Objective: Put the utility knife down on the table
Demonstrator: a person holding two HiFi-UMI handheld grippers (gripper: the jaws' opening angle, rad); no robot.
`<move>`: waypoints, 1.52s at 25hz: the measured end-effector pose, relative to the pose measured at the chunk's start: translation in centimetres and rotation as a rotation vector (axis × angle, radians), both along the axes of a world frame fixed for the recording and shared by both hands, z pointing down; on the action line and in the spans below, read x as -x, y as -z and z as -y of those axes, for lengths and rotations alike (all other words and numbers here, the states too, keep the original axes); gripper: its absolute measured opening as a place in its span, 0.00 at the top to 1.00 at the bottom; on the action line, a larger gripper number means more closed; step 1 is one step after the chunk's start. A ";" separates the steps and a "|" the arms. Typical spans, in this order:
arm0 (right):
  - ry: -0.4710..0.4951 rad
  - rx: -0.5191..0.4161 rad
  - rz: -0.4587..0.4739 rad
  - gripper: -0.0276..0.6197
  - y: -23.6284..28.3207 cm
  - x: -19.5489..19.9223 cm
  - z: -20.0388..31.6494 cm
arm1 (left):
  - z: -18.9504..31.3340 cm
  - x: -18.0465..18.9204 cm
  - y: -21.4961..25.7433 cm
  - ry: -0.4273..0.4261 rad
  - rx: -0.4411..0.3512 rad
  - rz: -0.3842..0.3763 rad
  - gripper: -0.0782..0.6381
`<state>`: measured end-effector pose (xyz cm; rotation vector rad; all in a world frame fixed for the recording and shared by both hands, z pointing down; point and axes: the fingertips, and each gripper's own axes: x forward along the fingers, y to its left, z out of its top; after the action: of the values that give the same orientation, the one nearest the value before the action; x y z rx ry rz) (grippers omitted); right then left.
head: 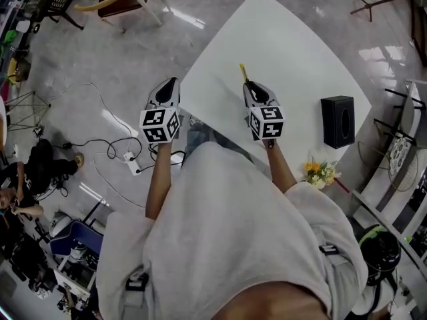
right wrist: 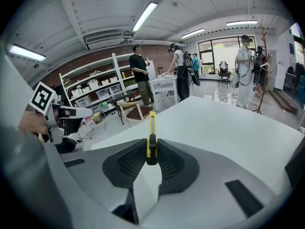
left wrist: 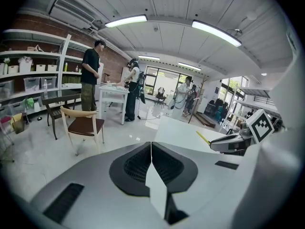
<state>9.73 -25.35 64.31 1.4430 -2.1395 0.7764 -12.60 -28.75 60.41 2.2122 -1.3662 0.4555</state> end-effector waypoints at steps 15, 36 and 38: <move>0.087 0.053 -0.063 0.83 -3.0 1.9 0.3 | -1.7 0.9 -0.6 0.024 0.013 -0.010 0.86; 0.380 0.089 -0.215 0.83 -6.5 7.3 5.4 | -1.7 2.0 -1.0 0.068 0.024 -0.017 0.86; 0.410 0.104 -0.217 0.83 -7.0 8.1 5.4 | -1.6 2.1 -1.1 0.072 0.026 -0.016 0.86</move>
<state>1.58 -30.70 71.29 0.9411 -2.0914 0.5404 -14.72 -27.16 61.50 2.1337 -1.4188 0.4264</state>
